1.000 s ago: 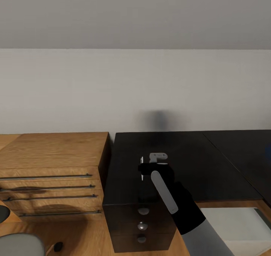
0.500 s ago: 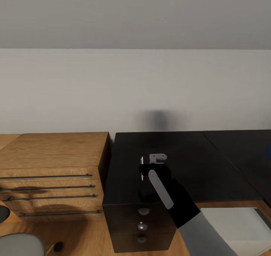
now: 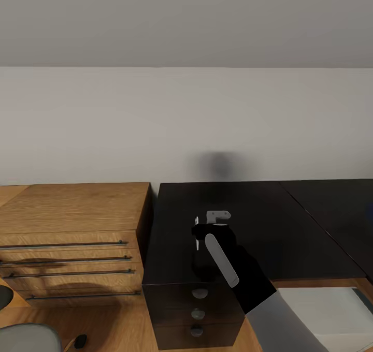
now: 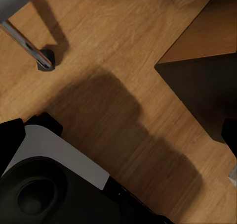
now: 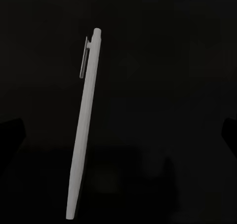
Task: In the bedroom, organize the workspace by keeping the computer under the desk, ensuring the monitor is on the desk, placing the keyboard on the desk next to the monitor, placing the mouse on the desk next to the keyboard, moving the folder from the swivel chair onto the desk next to the mouse, stacking the notebook on top of the folder with the pen on top of the notebook, and positioning the swivel chair next to the desk.
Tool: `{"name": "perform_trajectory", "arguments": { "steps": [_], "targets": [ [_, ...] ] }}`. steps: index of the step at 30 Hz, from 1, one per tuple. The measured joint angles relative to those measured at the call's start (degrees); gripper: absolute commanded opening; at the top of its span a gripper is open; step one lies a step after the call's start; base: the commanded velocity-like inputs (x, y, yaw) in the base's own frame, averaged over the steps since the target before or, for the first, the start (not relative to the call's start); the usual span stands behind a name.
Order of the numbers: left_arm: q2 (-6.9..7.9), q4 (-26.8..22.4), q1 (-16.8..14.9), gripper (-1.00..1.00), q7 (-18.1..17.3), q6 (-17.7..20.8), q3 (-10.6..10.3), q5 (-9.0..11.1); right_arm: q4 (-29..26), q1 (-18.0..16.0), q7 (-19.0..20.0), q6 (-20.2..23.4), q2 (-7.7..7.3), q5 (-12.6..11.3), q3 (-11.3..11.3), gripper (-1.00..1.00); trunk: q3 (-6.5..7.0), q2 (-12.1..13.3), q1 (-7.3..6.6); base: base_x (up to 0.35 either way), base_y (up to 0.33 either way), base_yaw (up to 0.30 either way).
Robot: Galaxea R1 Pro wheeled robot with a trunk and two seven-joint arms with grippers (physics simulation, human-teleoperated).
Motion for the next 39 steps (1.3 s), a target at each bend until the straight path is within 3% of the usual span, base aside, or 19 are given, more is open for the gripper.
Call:
{"name": "perform_trajectory", "arguments": {
  "steps": [29,39],
  "targets": [
    [-0.09,0.01,-0.51,1.00,0.11,0.27,-0.74,-0.50,3.80,-0.89,0.32,-0.27,0.24,-0.47,-0.44,1.00,0.00,0.00,0.01,0.086,0.050,0.000],
    [-0.13,0.01,-0.70,1.00,-0.08,1.53,-0.76,-0.31,10.63,-4.25,0.47,-1.82,0.24,-0.76,-0.52,1.00,0.00,0.00,0.02,0.003,0.001,0.000]
  ]
}}
